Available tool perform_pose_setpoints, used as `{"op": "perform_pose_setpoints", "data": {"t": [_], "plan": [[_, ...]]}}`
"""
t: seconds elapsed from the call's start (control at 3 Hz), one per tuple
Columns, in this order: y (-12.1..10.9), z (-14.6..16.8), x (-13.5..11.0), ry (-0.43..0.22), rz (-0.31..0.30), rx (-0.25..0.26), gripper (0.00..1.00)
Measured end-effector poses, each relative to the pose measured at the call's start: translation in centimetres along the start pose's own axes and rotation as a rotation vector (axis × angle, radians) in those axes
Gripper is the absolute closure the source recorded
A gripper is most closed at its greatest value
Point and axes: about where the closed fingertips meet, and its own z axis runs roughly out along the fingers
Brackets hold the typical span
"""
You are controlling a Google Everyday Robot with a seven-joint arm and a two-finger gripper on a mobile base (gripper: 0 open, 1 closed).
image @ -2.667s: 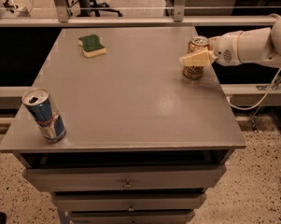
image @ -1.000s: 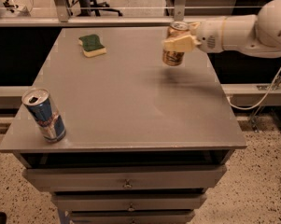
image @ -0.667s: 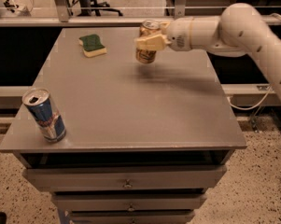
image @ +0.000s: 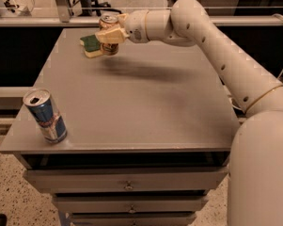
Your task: Move orange can near sponge
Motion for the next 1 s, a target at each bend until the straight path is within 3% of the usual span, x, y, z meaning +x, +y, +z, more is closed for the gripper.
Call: {"op": "perform_pose_setpoints", "data": {"t": [0.33,0.67,1.0], "plan": [[-1.0,2.7,0.9,0.031,-0.031,-0.003,1.0],[-2.7,3.4,2.6,0.08,-0.046,0.022,1.0],[-5.7,2.0,3.7,0.116,-0.058,0.084,1.0]]}}
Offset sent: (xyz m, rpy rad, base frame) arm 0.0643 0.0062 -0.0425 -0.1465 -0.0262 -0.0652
